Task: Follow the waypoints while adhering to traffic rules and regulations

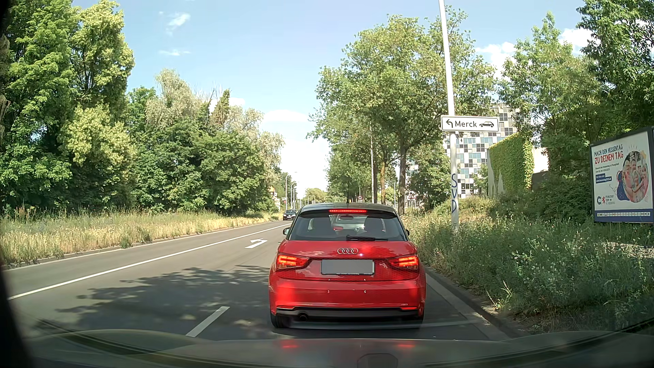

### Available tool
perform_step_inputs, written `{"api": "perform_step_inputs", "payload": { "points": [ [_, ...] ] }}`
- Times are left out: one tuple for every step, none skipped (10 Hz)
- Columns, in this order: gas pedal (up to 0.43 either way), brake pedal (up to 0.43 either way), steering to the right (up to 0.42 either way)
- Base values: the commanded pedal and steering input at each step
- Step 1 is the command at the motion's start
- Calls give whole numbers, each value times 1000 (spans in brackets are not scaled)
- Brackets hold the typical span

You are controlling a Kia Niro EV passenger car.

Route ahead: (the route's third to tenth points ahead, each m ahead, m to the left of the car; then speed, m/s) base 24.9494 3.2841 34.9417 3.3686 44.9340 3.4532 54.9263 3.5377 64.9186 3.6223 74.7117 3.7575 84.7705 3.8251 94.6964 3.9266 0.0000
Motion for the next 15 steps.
{"api": "perform_step_inputs", "payload": {
  "points": [
    [0,293,-1],
    [0,293,-1],
    [0,293,-1],
    [0,293,-1],
    [0,293,-1],
    [0,293,-1],
    [0,293,-1],
    [0,293,-1],
    [0,293,-1],
    [0,293,-1],
    [0,293,-1],
    [0,293,-1],
    [0,293,0],
    [0,293,0],
    [0,293,0]
  ]
}}
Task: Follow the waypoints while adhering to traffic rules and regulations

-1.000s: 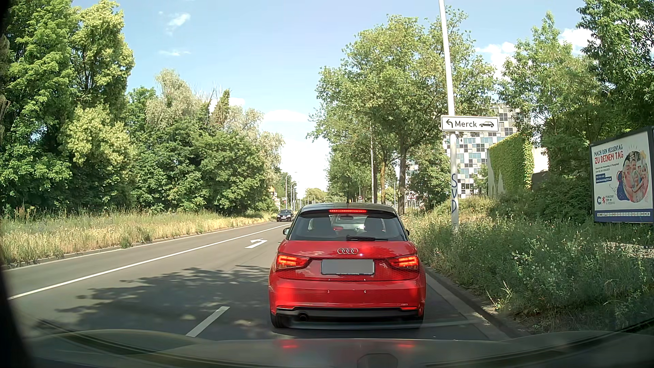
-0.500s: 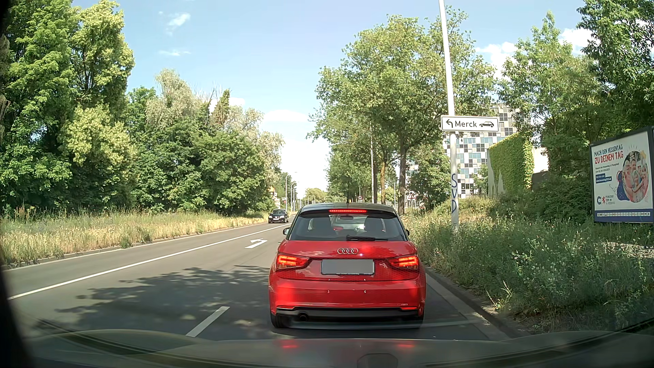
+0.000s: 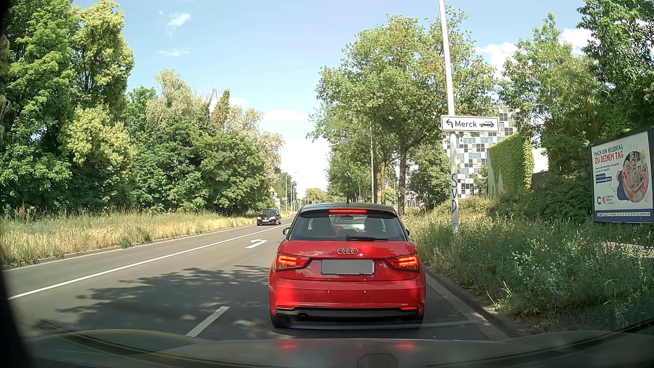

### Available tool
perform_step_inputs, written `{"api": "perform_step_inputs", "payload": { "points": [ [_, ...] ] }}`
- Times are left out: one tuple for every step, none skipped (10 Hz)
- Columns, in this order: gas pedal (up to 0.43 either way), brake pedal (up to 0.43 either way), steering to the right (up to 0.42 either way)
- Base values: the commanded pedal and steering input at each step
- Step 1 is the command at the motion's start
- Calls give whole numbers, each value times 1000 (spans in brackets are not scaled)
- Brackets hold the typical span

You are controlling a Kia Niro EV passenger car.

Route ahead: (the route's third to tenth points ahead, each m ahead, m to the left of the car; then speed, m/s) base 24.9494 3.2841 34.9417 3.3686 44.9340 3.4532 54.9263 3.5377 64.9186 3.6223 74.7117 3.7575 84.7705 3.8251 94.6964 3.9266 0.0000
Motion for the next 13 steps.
{"api": "perform_step_inputs", "payload": {
  "points": [
    [0,293,0],
    [0,293,0],
    [0,293,0],
    [0,293,0],
    [0,293,0],
    [0,293,0],
    [0,293,0],
    [0,293,0],
    [0,293,0],
    [0,293,0],
    [0,293,0],
    [0,293,0],
    [0,293,0]
  ]
}}
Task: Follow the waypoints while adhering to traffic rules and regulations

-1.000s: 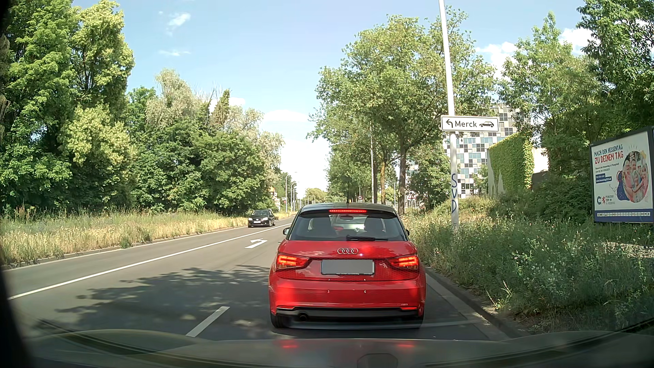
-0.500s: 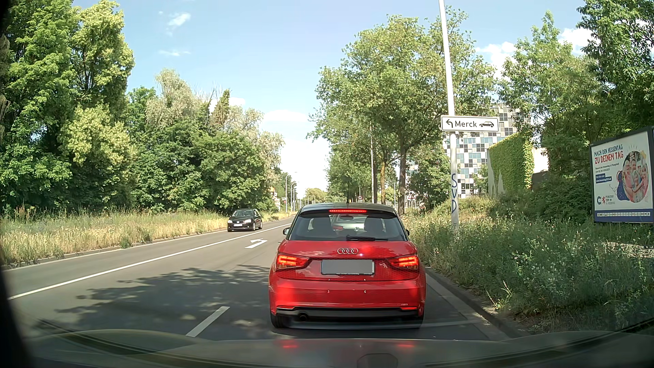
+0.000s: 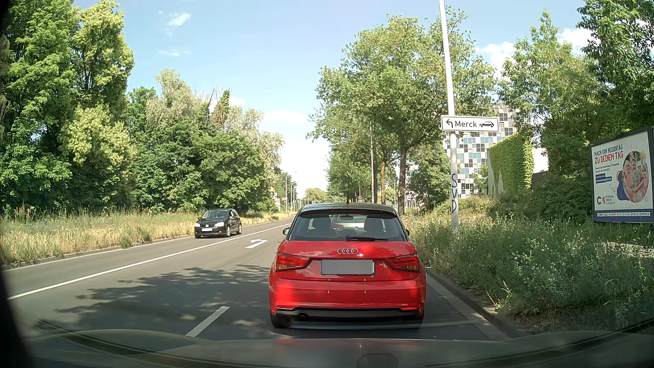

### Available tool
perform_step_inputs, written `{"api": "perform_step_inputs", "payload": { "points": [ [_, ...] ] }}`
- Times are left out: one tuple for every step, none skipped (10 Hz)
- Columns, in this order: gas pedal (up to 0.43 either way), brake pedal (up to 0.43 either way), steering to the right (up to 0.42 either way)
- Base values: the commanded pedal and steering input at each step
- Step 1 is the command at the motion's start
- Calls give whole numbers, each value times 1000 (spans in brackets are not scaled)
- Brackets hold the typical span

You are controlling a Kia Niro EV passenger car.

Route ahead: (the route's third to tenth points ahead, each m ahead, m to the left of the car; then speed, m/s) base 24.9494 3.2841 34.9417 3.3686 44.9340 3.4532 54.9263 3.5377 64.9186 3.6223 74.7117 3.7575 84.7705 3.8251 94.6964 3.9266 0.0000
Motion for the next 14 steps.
{"api": "perform_step_inputs", "payload": {
  "points": [
    [0,293,0],
    [0,293,0],
    [0,293,0],
    [0,293,0],
    [0,293,0],
    [0,287,0],
    [0,244,0],
    [0,128,0],
    [0,61,0],
    [0,37,0],
    [0,37,0],
    [0,37,0],
    [0,30,-1],
    [0,30,-4]
  ]
}}
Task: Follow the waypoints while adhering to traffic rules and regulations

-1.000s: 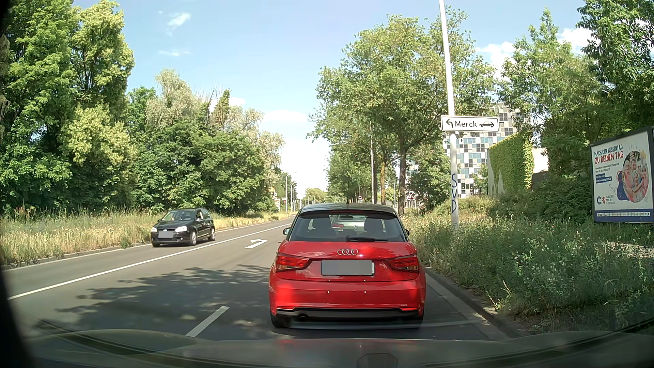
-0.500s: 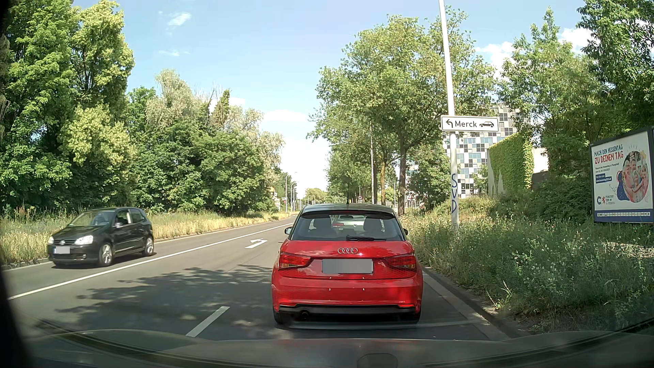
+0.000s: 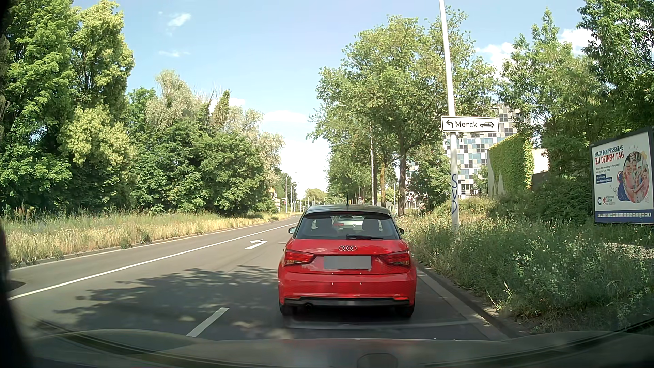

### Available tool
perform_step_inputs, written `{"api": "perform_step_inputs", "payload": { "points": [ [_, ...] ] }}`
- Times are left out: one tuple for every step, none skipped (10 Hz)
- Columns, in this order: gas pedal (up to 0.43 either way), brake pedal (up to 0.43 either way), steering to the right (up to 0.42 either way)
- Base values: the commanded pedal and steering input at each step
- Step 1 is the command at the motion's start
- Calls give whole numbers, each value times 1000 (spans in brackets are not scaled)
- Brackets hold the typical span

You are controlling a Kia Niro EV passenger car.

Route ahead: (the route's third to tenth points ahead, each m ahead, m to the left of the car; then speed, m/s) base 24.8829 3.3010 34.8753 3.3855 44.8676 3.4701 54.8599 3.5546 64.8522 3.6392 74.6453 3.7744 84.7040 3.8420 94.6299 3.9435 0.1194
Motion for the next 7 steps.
{"api": "perform_step_inputs", "payload": {
  "points": [
    [0,37,-9],
    [0,37,-12],
    [8,37,-12],
    [59,30,-12],
    [79,37,-12],
    [110,30,-12],
    [138,37,-12]
  ]
}}
